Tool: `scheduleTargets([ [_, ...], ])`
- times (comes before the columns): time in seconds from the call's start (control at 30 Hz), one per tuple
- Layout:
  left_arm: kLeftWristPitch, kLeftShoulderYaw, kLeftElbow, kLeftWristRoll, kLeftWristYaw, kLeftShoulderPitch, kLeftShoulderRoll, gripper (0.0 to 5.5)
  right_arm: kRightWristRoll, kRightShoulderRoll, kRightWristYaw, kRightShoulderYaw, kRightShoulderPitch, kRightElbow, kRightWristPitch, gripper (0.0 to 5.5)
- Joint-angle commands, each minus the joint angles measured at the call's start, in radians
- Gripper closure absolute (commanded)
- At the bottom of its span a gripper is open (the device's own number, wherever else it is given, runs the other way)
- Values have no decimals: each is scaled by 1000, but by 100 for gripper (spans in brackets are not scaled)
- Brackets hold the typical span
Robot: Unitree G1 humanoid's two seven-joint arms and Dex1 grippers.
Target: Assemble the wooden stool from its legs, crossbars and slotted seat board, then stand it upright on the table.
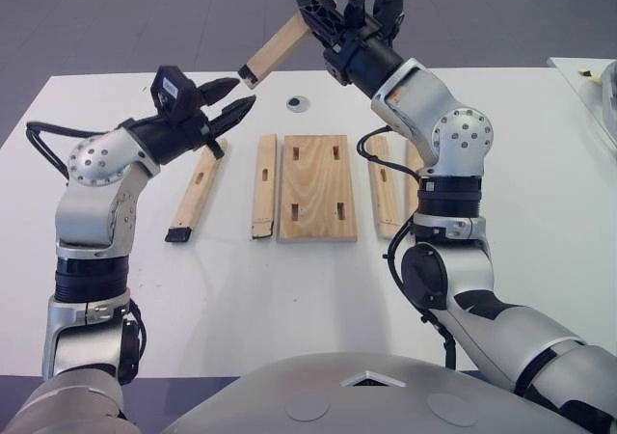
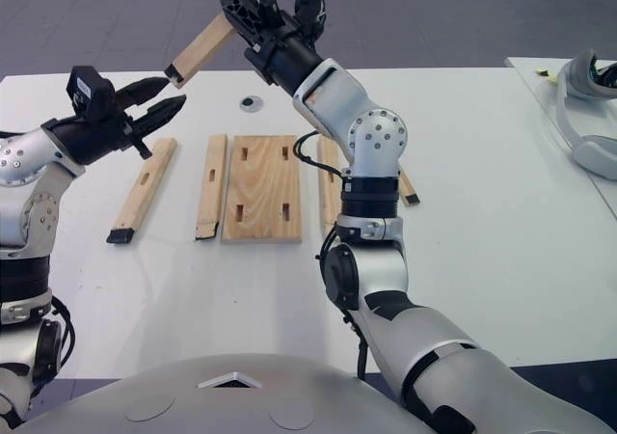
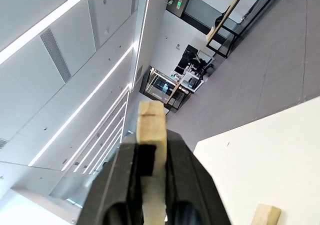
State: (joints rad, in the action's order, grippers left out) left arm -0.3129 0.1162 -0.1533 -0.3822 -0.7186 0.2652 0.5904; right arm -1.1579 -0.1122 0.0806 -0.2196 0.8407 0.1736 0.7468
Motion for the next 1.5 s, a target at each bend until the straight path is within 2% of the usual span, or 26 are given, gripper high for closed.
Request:
scheduleTargets([
  [0.03,24,77,-2,17,70,-167,-28,362,305,129,-77,118,-53,-97,-148,510],
  [0.13,46,173,-71,-4,148,-336,-84,362,526,242,-79,196,-188,-223,-199,510],
  [0.2,60,236,-130,-19,206,-438,-137,362,633,275,4,229,-347,-347,-158,510],
  [0.3,67,283,-208,-26,281,-532,-205,362,693,260,130,205,-507,-441,-22,510],
  [0.4,59,282,-259,-23,321,-571,-240,362,709,216,199,181,-561,-499,77,510],
  [0.57,43,280,-298,-26,339,-595,-243,362,737,165,221,171,-554,-528,126,510],
  [0.73,43,281,-291,-31,328,-591,-228,362,776,132,205,174,-519,-490,90,510],
  [1.03,48,289,-266,-36,321,-561,-202,362,861,99,168,174,-494,-402,0,510],
  [1.5,54,284,-272,-31,335,-555,-203,362,904,75,131,155,-497,-370,-16,510],
])
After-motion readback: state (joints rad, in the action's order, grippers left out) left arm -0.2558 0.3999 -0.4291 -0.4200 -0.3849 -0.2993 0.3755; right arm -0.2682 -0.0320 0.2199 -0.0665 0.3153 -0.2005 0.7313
